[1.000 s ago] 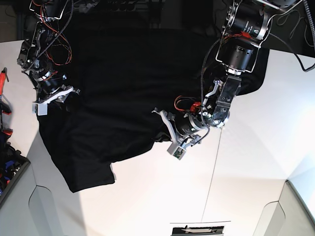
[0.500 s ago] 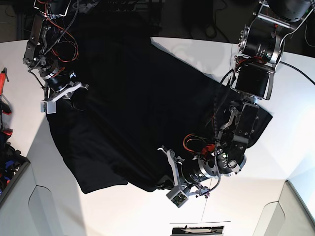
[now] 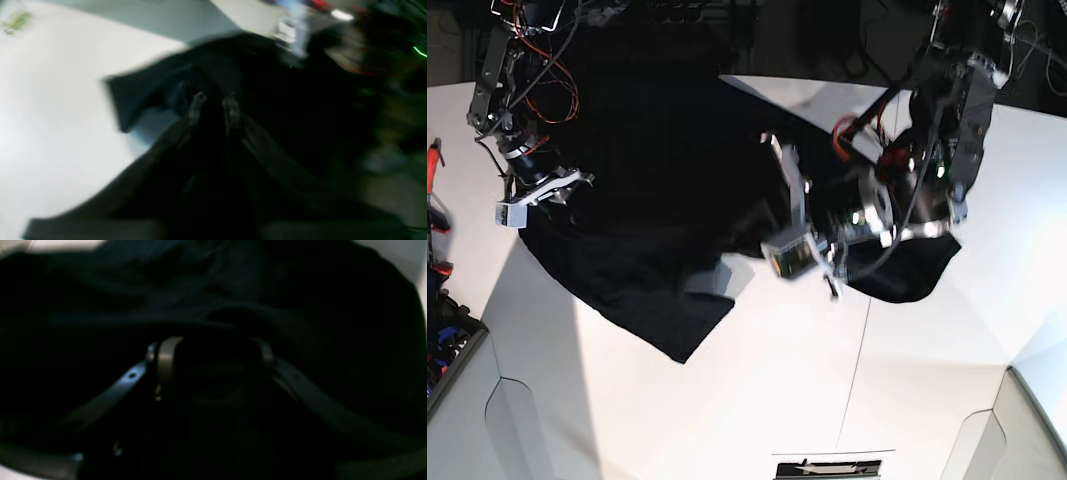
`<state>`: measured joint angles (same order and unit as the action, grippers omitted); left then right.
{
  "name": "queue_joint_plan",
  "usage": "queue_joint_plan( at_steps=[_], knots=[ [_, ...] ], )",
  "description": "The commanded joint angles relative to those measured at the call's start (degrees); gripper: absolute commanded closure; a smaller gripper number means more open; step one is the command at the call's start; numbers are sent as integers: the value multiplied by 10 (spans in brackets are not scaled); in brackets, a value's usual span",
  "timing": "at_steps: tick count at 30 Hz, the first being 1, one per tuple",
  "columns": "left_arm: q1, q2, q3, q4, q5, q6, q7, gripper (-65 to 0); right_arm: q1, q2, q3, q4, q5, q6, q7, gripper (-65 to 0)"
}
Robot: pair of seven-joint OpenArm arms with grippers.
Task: Layout the t-shirt on the table in an organized manner, then fold the t-shirt properly
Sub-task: 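Grasp the hem with the left gripper and drag it outward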
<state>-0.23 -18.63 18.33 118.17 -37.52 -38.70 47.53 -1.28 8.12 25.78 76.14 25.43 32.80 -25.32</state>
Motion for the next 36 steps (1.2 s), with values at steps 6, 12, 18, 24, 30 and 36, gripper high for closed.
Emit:
queue_joint_plan(
  at_steps=[6, 12, 18, 24, 30, 36],
  knots=[
    [77, -5, -2, 11, -128, -13, 3, -336, 0, 7, 2, 2, -14, -11, -14, -295],
    [115, -6, -6, 10, -127, -13, 25, -349, 0, 6, 2, 2, -14, -11, -14, -296],
    [72, -5, -96, 9, -54, -12, -44, -349, 0, 6, 2, 2, -15, -11, -15, -296],
    [-7, -5, -129, -65, -6, 6, -73, -348, 0, 6, 2, 2, -14, -11, -15, -295],
    [-67, -3, -74, -233, 92, 6, -147, -349, 0, 6, 2, 2, -15, -11, -15, -295],
    [-108, -3, 24, -344, 160, -13, -167, -349, 0, 6, 2, 2, -14, -11, -15, -295]
  ],
)
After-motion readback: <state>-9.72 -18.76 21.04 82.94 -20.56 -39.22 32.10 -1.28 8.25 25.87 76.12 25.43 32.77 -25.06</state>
